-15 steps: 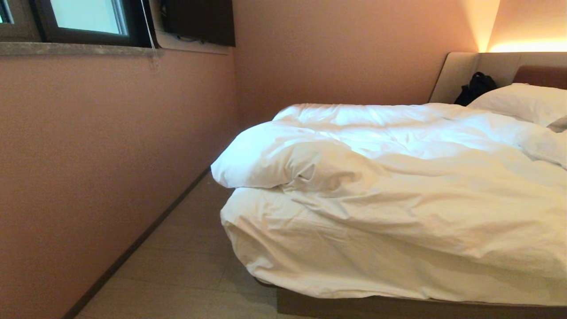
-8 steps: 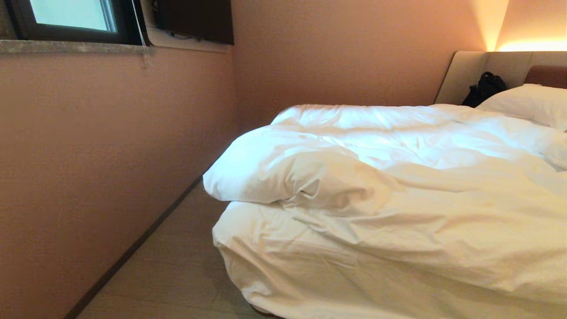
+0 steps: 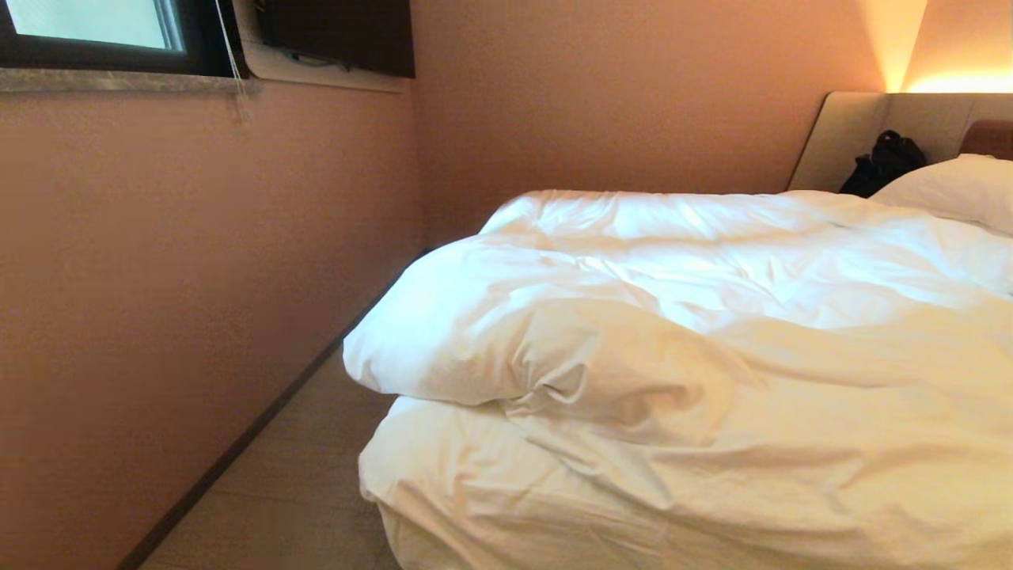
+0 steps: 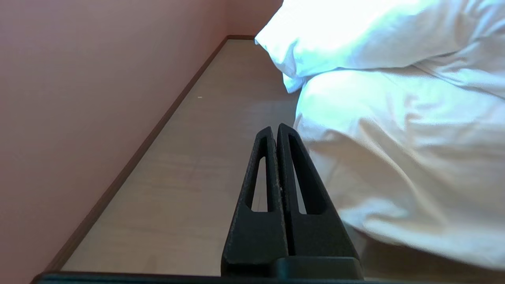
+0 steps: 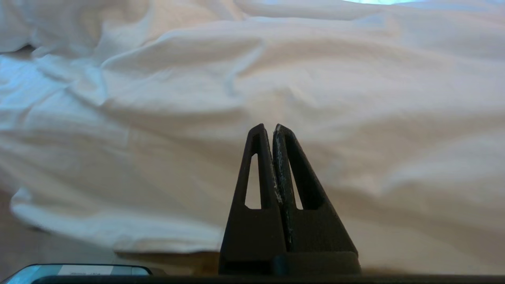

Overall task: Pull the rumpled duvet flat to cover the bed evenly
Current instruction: Hold the folded corner of the quilt

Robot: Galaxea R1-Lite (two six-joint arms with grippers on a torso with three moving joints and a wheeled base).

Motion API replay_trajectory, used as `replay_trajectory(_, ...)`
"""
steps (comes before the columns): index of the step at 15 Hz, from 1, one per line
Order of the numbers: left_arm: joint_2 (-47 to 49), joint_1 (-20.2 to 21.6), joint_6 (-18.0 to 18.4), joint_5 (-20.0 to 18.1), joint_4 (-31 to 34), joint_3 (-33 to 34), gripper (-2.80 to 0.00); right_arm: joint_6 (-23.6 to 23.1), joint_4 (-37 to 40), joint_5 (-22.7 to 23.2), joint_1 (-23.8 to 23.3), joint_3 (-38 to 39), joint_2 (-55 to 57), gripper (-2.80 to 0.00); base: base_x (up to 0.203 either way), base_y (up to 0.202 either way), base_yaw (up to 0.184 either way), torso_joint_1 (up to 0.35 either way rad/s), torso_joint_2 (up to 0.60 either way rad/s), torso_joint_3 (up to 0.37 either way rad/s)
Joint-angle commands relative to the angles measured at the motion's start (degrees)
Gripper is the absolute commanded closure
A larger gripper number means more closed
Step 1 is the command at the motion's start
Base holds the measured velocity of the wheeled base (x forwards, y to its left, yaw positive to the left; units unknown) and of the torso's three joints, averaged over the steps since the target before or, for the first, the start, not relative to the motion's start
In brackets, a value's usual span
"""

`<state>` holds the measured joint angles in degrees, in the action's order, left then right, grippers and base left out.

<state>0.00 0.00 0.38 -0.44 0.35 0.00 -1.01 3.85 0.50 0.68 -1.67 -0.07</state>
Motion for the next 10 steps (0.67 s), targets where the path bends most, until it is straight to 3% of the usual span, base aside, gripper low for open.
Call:
replay_trajectory(1,0.00,0.00,-0.03,0.00,0.00,0.00,0.00,-0.04,0.01,0.03,0.02,0.00,0.07,0.00,0.123,0.000,-0.002,0.007,0.00,-0.002)
replay_trajectory(10,0.00,0.00,-0.03,0.00,0.00,0.00,0.00,-0.04,0.01,0.03,0.02,0.00,0.07,0.00,0.000,0.000,0.000,0.000,0.00,0.000)
